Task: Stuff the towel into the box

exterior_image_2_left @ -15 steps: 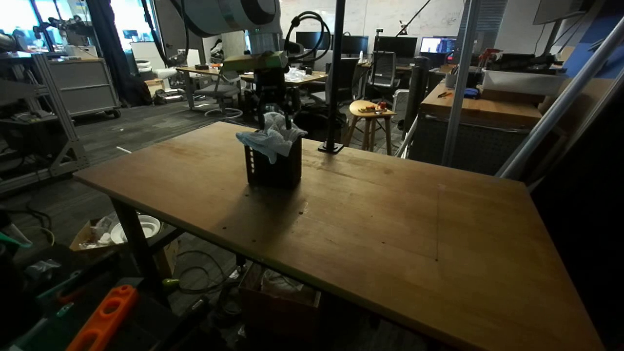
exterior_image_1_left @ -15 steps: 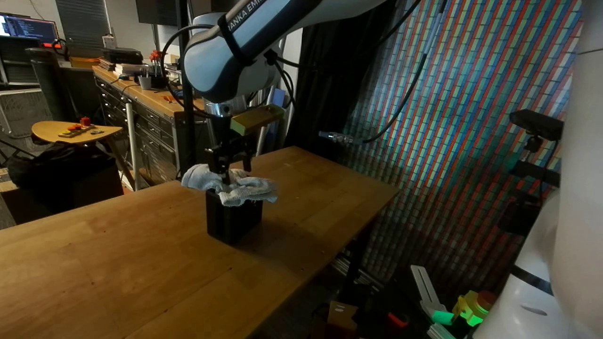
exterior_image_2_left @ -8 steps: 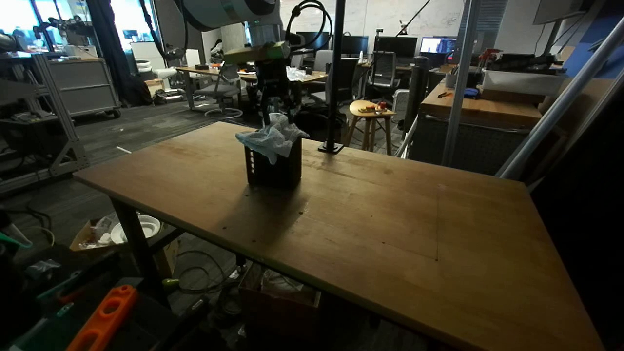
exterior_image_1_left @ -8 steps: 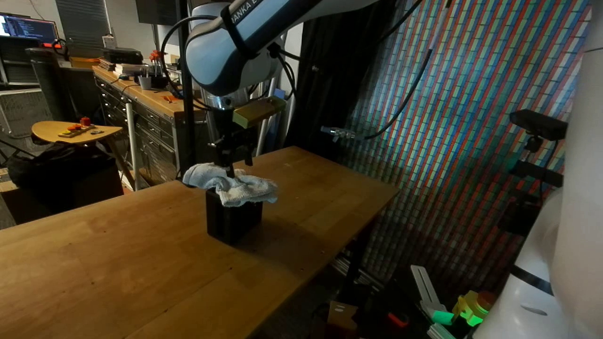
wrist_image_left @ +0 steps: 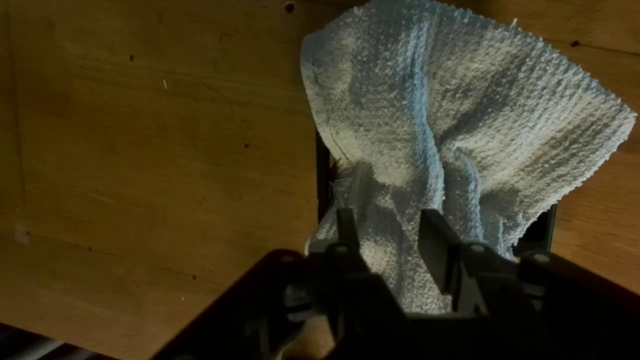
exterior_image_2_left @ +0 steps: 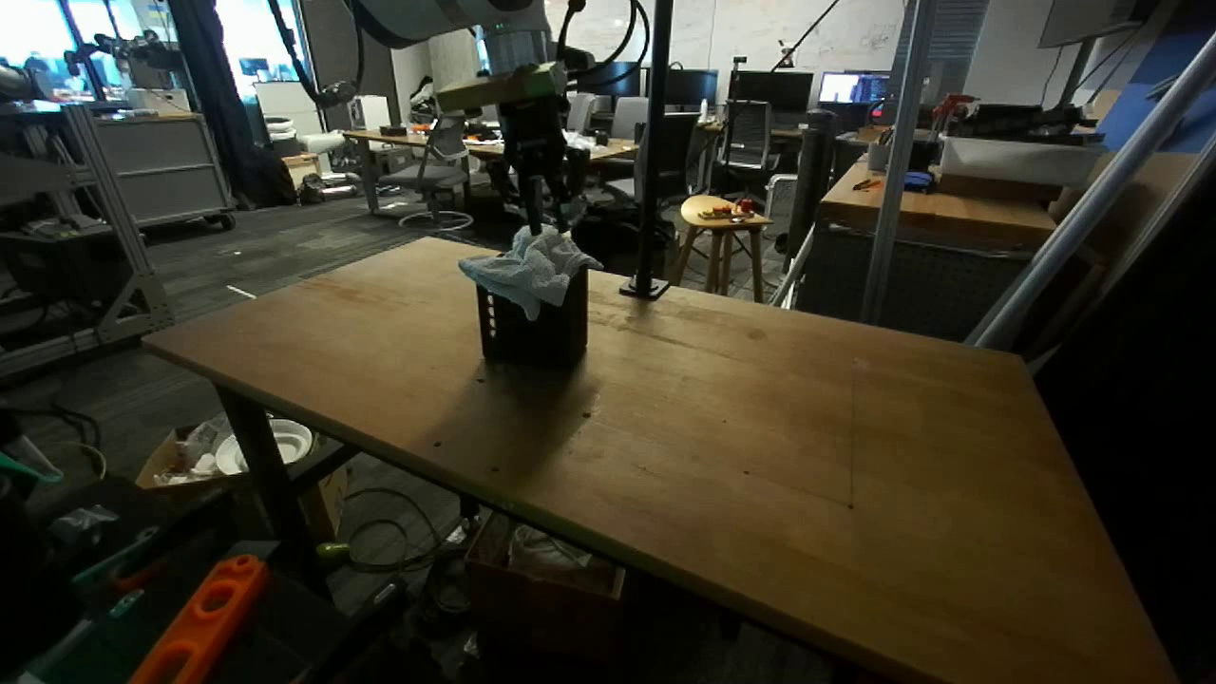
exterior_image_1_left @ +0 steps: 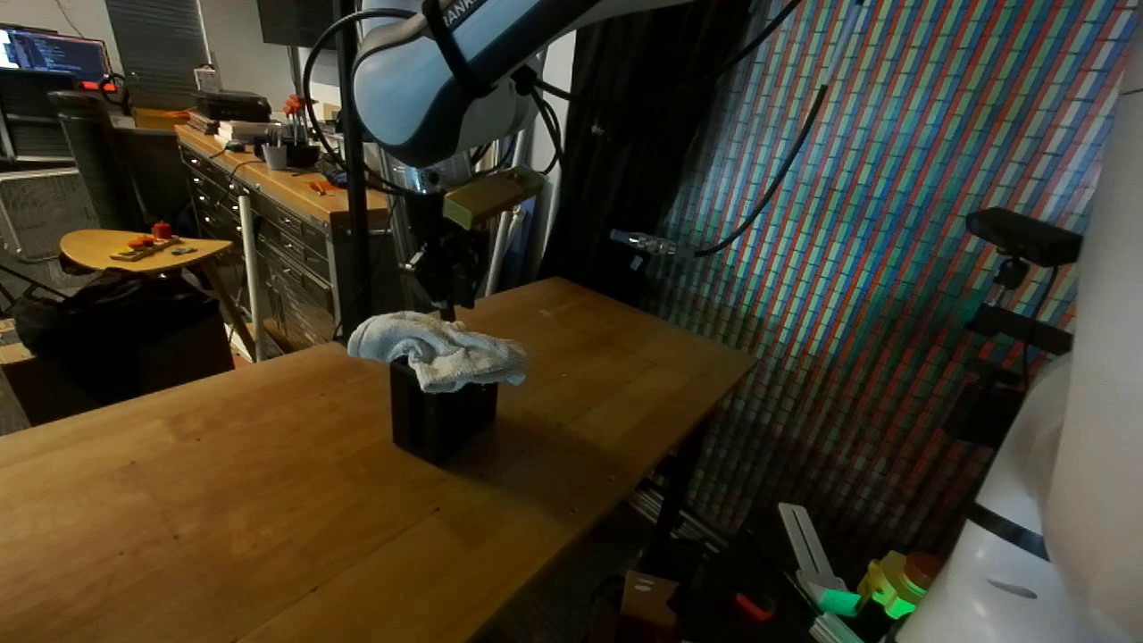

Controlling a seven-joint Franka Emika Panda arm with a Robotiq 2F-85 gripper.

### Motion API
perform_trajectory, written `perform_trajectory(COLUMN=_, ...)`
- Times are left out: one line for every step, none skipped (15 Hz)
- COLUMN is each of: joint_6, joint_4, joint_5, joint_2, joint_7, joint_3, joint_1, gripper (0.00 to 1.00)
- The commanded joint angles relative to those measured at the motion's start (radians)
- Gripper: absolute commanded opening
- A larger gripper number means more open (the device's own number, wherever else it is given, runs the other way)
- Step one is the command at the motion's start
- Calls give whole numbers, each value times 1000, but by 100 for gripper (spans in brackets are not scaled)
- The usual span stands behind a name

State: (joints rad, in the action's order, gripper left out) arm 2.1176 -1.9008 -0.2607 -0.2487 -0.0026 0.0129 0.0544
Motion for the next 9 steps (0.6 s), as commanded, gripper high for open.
perform_trajectory(joint_6=-2, joint_4=-3, joint_5=-11, joint_2=8, joint_7=18, joint_3=1, joint_1=8, gripper=13)
perform_trajectory(joint_6=2, joint_4=-8, joint_5=-10, joint_2=6, joint_7=17, joint_3=1, joint_1=7, gripper=9)
perform_trajectory(joint_6=4, joint_4=-12, joint_5=-8, joint_2=5, joint_7=16, joint_3=1, joint_1=6, gripper=9)
perform_trajectory(joint_6=10, joint_4=-17, joint_5=-5, joint_2=2, joint_7=15, joint_3=1, joint_1=5, gripper=7)
perform_trajectory(joint_6=14, joint_4=-21, joint_5=0, joint_2=-1, joint_7=13, joint_3=1, joint_1=3, gripper=12)
perform_trajectory(joint_6=20, joint_4=-24, joint_5=4, joint_2=-7, joint_7=11, joint_3=2, joint_1=2, gripper=12)
perform_trajectory(joint_6=25, joint_4=-28, joint_5=9, joint_2=-12, joint_7=10, joint_3=3, joint_1=1, gripper=13)
perform_trajectory(joint_6=35, joint_4=-31, joint_5=21, joint_2=-19, joint_7=7, joint_3=5, joint_1=0, gripper=14)
perform_trajectory(joint_6=43, joint_4=-32, joint_5=30, joint_2=-26, joint_7=6, joint_3=7, joint_1=-1, gripper=14)
